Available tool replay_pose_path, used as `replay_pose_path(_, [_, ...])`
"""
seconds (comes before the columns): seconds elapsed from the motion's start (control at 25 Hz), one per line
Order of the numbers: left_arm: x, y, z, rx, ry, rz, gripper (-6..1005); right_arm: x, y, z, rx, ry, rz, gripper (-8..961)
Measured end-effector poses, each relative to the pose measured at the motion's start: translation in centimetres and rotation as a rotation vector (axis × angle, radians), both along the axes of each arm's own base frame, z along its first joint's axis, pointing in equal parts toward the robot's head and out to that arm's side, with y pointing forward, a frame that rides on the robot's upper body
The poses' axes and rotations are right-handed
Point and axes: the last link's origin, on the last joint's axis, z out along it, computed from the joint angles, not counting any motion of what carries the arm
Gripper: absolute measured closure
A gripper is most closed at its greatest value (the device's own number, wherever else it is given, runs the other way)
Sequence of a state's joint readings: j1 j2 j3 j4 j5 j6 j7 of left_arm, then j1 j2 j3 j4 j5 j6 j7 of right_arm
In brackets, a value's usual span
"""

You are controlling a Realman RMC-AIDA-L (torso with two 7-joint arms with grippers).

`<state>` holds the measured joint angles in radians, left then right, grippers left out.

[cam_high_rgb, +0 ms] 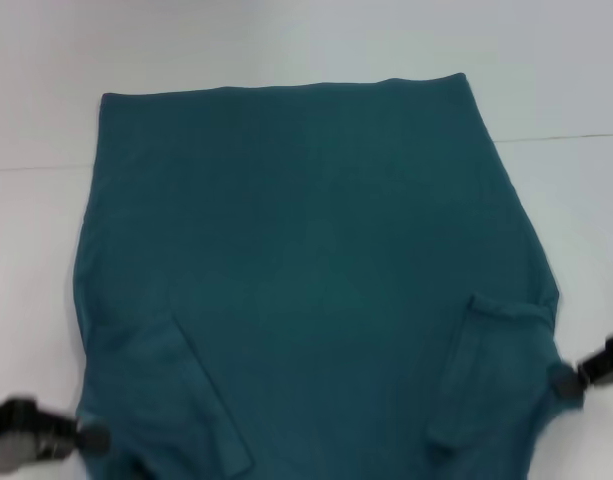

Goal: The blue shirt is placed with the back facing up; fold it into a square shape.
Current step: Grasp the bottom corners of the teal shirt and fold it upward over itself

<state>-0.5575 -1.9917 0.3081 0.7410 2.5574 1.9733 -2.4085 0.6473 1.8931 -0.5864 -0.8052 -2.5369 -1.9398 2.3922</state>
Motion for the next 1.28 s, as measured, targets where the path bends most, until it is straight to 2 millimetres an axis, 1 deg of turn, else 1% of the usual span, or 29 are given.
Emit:
replay_pose_path(0.12, [1.0,1.9,0.1,0.037,-0.01,0.005,973,0.3,0.9,0.7,0.087,0.008,-0.045,921])
replay_pose_path(0.28, [1.9,4.5,0.3,0.081,0.02,0.032,972,0.9,1.8,1.6,0.182,0.014,-0.095,921])
replay_pose_path(0.44, [2.6,7.1,1.2,0.141,0.075,0.065,972,1.3,2.5,2.6,0.265,0.022,-0.122,921])
replay_pose_path(0.64, [3.3,9.6,2.2,0.173,0.169,0.074,972,1.3,3.8,3.5,0.363,0.037,-0.145,921])
replay_pose_path(0.8, [4.2,11.4,2.2,0.202,0.234,0.068,972,1.0,5.2,3.7,0.441,0.034,-0.158,920])
replay_pose_path(0.96, [4.8,13.2,1.6,0.236,0.32,0.044,972,0.5,7.3,2.8,0.495,0.003,-0.154,920])
replay_pose_path(1.16, [5.7,14.7,-0.8,0.276,0.414,-0.038,972,-0.2,9.8,0.2,0.495,-0.09,-0.127,921])
replay_pose_path(1.28, [5.8,15.4,-1.5,0.323,0.444,-0.06,973,-0.7,11.0,-0.8,0.512,-0.134,-0.118,921])
